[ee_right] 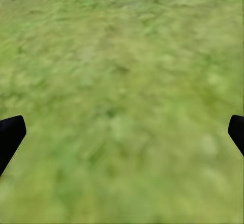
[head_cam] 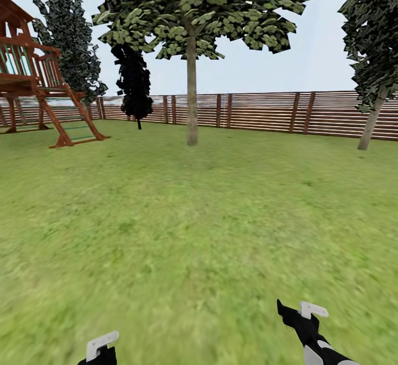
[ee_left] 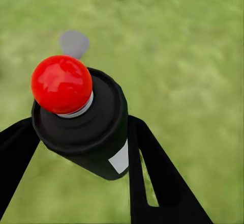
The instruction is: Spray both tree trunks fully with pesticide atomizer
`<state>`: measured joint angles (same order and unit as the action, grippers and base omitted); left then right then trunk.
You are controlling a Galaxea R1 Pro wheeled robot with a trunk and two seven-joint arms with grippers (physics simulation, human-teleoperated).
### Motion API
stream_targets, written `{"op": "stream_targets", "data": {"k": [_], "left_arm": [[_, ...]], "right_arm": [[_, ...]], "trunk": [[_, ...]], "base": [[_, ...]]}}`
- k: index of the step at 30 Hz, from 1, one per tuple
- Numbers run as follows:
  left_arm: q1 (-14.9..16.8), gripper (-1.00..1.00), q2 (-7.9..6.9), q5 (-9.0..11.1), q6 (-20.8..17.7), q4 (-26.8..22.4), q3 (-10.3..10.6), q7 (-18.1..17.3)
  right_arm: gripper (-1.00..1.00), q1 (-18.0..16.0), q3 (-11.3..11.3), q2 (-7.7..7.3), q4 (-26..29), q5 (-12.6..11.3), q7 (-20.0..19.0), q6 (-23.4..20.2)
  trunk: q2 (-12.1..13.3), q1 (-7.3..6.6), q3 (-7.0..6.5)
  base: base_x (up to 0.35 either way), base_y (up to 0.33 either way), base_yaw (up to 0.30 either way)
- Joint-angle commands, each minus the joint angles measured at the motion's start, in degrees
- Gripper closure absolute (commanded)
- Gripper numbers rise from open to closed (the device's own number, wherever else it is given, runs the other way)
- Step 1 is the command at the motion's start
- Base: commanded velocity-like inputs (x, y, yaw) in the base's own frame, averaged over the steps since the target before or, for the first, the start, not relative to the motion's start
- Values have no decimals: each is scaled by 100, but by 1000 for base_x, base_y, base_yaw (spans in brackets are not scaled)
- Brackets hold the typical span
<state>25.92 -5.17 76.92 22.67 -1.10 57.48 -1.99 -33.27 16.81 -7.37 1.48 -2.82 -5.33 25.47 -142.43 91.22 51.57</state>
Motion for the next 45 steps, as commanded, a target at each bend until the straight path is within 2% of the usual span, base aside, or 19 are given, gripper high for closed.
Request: {"op": "stream_targets", "data": {"k": [1, 45], "left_arm": [[1, 100, -2, 60, 10, -4, 35, -21], [-8, 100, -2, 60, 10, -4, 35, -21]], "right_arm": [[-100, -4, 42, -1, -8, -30, -56, 19], [-100, -4, 42, -1, -8, -31, -56, 19]], "trunk": [[-2, 2, 6], [-2, 2, 6]], "base": [[330, 0, 0], [330, 0, 0]]}}
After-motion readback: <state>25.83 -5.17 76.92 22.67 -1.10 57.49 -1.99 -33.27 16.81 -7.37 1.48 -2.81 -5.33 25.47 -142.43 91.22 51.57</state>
